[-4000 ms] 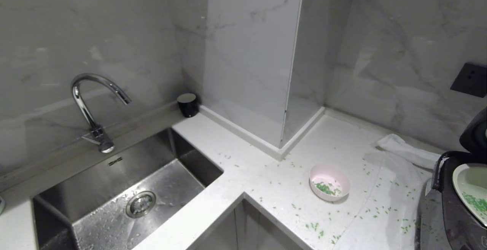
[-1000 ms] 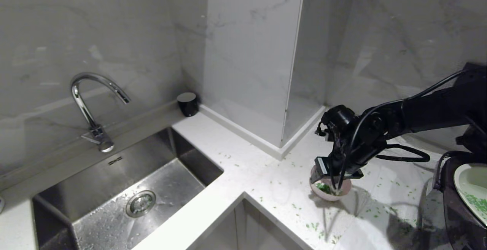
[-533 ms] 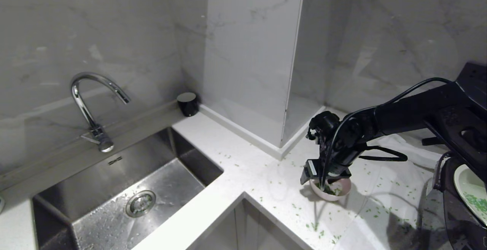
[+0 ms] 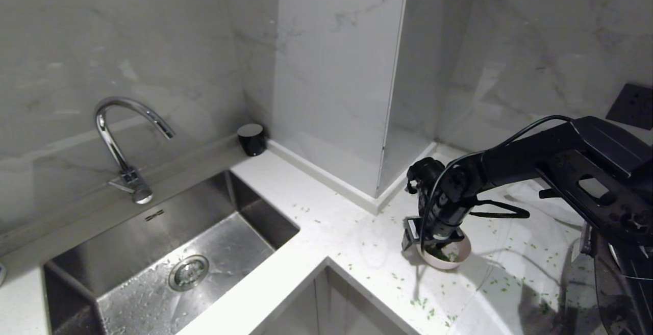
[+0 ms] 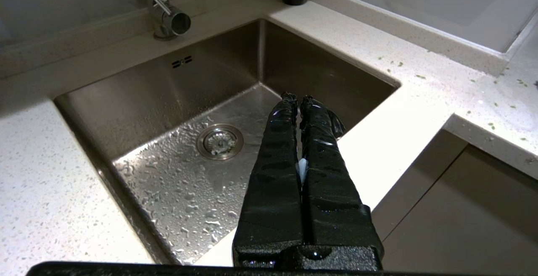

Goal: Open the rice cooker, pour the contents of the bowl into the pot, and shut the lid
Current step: Turn on the tap

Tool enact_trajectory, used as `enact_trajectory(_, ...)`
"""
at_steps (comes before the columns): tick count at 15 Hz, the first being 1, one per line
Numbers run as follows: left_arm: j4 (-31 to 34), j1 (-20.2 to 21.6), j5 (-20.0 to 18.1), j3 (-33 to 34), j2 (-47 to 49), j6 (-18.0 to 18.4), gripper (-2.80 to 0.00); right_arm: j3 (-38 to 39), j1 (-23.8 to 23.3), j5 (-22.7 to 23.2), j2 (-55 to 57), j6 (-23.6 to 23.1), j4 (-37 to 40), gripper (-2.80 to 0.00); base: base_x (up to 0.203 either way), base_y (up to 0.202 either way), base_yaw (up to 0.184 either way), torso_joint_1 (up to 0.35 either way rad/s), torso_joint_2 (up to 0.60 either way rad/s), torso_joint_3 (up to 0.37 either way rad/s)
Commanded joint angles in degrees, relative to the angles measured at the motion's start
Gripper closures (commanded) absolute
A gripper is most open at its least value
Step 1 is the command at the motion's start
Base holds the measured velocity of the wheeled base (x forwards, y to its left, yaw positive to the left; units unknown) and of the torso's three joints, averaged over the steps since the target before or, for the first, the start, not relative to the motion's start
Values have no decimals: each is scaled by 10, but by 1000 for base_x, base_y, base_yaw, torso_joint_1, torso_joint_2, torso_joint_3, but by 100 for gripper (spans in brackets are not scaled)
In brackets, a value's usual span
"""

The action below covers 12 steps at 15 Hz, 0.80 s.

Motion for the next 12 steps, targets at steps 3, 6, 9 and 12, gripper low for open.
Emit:
enact_trajectory(3, 0, 0, 0, 0, -1, 0, 0, -17, 2, -1, 2, 2, 12, 0, 0, 0, 0, 0, 0, 0)
enact_trajectory(6, 0, 0, 0, 0, -1, 0, 0, -23, 16, -16, 3, 3, 22, 0, 0, 0, 0, 0, 0, 0)
enact_trajectory(9, 0, 0, 0, 0, -1, 0, 0, -23, 24, -18, 4, 4, 25, 0, 0, 0, 0, 0, 0, 0)
enact_trajectory(12, 0, 0, 0, 0, -1, 0, 0, -24, 23, -18, 6, 4, 25, 0, 0, 0, 0, 0, 0, 0)
